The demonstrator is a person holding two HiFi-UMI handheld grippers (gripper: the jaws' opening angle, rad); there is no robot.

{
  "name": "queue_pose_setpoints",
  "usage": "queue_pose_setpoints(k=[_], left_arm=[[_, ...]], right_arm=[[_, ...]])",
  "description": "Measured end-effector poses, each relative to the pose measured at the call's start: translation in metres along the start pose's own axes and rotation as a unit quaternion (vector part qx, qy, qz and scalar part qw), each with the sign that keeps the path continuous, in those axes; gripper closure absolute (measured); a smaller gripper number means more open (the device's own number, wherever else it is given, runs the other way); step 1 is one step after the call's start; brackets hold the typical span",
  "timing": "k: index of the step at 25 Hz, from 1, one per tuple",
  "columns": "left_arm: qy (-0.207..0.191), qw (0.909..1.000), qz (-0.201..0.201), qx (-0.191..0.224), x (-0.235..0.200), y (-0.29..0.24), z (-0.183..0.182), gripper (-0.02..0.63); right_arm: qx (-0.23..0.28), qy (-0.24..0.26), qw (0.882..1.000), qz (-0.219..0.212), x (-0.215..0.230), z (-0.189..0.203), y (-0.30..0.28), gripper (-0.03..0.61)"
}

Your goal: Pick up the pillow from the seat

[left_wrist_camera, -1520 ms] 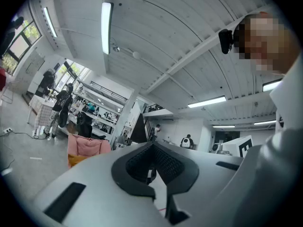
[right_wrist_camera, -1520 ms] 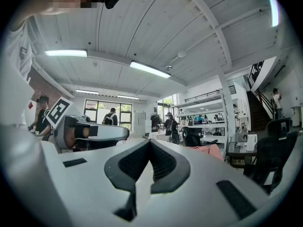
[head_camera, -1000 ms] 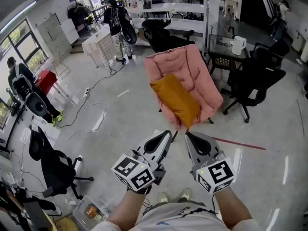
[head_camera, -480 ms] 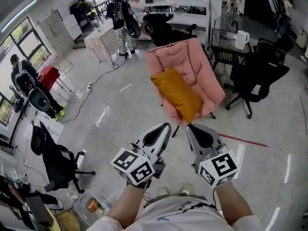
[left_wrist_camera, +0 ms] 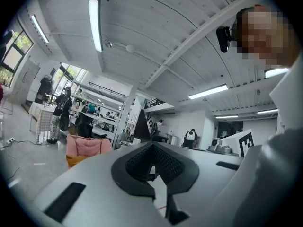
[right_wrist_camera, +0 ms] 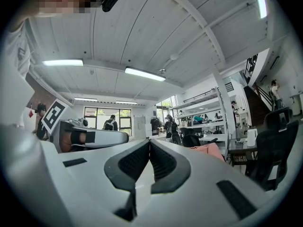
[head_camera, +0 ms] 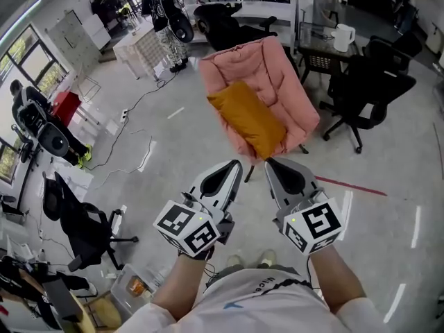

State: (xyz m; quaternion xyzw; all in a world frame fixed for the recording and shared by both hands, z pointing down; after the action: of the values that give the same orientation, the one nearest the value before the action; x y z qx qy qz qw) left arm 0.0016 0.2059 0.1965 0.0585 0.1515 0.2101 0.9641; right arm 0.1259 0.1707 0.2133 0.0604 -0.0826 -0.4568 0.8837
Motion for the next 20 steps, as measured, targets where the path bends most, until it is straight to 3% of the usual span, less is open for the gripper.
queue_pose_setpoints(k=[9, 20], left_arm=[[-0.005, 0.9998, -0.018, -0.011, -0.009, -0.009, 0.017, 0.603], [0.008, 0.9992, -0.032, -0.021, -0.063, -0.037, 0.035, 0.603]], right_arm=[[-0.002, -0.017, 1.0, 0.001, 0.019, 0.015, 0.004, 0.565], [-0.026, -0.01, 0.999, 0.018, 0.047, 0.046, -0.027, 0.565]])
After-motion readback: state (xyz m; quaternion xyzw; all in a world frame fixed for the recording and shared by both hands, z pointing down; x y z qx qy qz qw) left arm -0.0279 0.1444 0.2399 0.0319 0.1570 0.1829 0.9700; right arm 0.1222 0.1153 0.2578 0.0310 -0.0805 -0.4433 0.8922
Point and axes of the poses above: the fingertips, and each gripper's own axes: y backward along the fingers, x to its right, z out of its underside, the point moved 5 cm from there along y, backward along the fingers, and after that the axes turned 10 degrees about x, right-handed, at the moved point
